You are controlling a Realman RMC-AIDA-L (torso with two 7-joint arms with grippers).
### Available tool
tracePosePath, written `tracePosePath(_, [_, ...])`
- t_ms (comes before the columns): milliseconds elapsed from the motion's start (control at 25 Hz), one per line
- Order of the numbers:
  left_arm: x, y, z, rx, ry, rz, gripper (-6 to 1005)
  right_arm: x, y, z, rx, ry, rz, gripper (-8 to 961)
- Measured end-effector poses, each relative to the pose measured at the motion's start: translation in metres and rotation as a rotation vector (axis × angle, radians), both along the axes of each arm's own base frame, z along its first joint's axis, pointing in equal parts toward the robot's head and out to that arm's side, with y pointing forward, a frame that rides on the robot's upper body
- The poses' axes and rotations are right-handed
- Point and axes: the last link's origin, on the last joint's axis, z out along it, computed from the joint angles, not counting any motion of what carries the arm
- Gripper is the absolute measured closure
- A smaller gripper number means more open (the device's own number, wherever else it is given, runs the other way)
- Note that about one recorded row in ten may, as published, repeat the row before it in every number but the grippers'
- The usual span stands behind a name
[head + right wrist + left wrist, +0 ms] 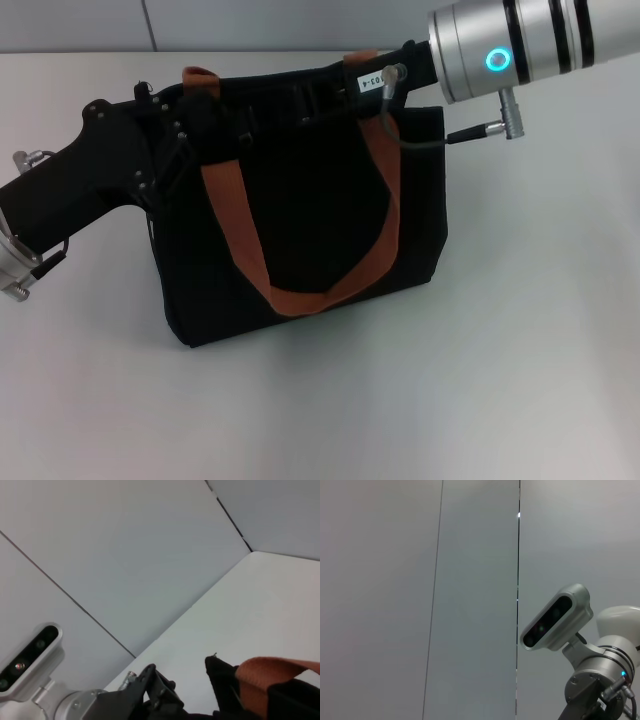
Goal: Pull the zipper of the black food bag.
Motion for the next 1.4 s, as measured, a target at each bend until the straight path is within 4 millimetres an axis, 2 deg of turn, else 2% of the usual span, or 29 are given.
tracePosePath(880, [0.001, -0.001, -0.001, -0.003, -0.007, -0.003, 865, 0.003, 0.000, 0.002, 0.029, 0.000, 0.027, 946])
tracePosePath(1080, [0.001, -0.001, 0.000, -0.001, -0.007, -0.006, 861, 0.016, 0.001, 0.022, 0.095, 0.002, -0.017, 953])
tracePosePath(1160, [0.001, -0.001, 0.001, 0.001, -0.010, -0.008, 860, 0.032, -0.001, 0.040, 0.158, -0.017, -0.060, 954])
tracePosePath(1200, [0.001, -0.001, 0.001, 0.001, -0.010, -0.008, 859, 0.032, -0.001, 0.040, 0.158, -0.017, -0.060, 954])
tracePosePath(1280, [0.001, -0.001, 0.001, 0.003, -0.010, -0.008, 858, 0.059, -0.001, 0.068, 0.239, -0.017, -0.138, 955])
tracePosePath(1360, [0.001, -0.001, 0.001, 0.003, -0.011, -0.008, 857, 0.066, -0.001, 0.075, 0.256, -0.017, -0.159, 955])
tracePosePath(1400, [0.001, -0.001, 0.001, 0.003, -0.011, -0.008, 856, 0.078, -0.001, 0.085, 0.283, -0.012, -0.194, 955])
